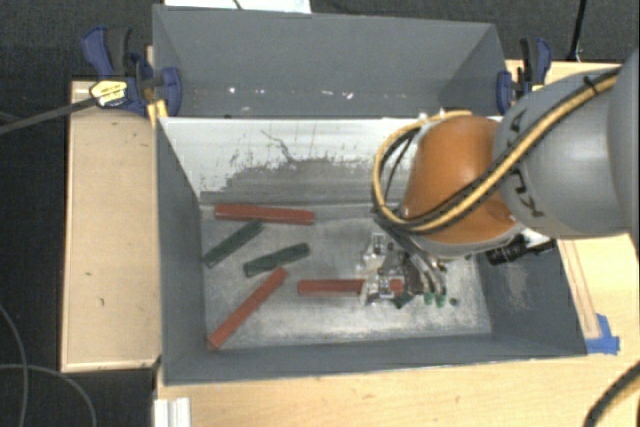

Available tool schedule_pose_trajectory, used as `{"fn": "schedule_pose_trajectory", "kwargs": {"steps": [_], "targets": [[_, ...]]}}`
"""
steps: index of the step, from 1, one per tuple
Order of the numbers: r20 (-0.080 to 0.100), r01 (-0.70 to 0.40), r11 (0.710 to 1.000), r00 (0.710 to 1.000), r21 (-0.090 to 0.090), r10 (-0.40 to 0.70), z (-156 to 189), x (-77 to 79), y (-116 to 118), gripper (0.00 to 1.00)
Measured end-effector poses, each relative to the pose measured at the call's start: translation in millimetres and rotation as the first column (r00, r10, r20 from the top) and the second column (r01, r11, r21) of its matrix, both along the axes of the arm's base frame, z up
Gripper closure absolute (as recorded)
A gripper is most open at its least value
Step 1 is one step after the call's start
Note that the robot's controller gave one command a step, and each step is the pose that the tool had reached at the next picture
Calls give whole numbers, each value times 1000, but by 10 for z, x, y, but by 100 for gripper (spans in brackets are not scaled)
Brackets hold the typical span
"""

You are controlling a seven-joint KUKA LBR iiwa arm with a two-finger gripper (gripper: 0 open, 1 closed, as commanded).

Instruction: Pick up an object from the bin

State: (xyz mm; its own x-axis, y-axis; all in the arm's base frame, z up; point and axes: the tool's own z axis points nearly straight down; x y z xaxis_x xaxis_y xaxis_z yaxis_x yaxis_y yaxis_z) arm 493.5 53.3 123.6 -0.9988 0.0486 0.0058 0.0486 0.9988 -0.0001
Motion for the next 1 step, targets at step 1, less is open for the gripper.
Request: {"fn": "schedule_pose_trajectory", "kwargs": {"steps": [1], "targets": [[14,-4,1000,1000,1,4,72,41,1,100]]}}
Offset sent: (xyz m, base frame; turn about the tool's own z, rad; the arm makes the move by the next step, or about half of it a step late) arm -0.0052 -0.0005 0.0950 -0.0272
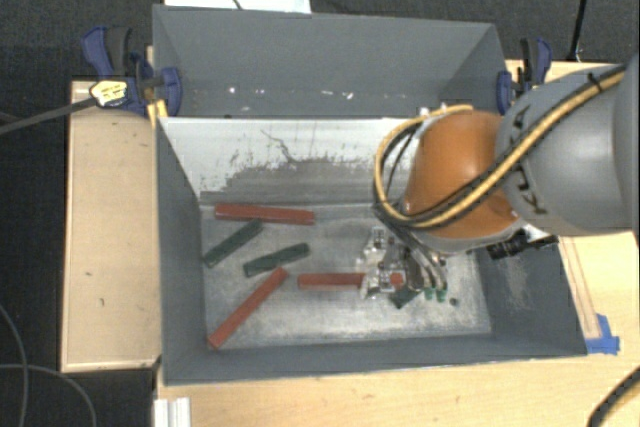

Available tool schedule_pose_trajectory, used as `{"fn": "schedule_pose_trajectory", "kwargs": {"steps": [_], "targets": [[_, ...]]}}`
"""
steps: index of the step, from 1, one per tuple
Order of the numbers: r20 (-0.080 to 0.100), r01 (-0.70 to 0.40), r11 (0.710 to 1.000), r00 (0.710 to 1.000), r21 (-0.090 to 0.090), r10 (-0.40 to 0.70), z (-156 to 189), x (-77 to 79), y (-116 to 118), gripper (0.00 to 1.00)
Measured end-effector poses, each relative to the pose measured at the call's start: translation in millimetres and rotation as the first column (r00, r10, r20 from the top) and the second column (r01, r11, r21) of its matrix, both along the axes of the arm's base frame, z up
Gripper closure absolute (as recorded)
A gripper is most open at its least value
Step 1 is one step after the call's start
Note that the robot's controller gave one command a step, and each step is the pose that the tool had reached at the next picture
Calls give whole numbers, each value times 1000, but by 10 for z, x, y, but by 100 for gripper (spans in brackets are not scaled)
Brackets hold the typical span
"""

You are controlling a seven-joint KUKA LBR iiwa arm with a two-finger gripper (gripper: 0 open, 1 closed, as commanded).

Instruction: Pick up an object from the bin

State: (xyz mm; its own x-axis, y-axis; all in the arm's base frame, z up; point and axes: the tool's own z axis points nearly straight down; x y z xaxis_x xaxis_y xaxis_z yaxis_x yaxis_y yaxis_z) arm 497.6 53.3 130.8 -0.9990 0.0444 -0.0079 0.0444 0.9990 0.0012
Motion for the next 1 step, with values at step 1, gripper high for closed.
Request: {"fn": "schedule_pose_trajectory", "kwargs": {"steps": [1], "targets": [[-6,-18,1000,1000,0,18,881,-87,-5,100]]}}
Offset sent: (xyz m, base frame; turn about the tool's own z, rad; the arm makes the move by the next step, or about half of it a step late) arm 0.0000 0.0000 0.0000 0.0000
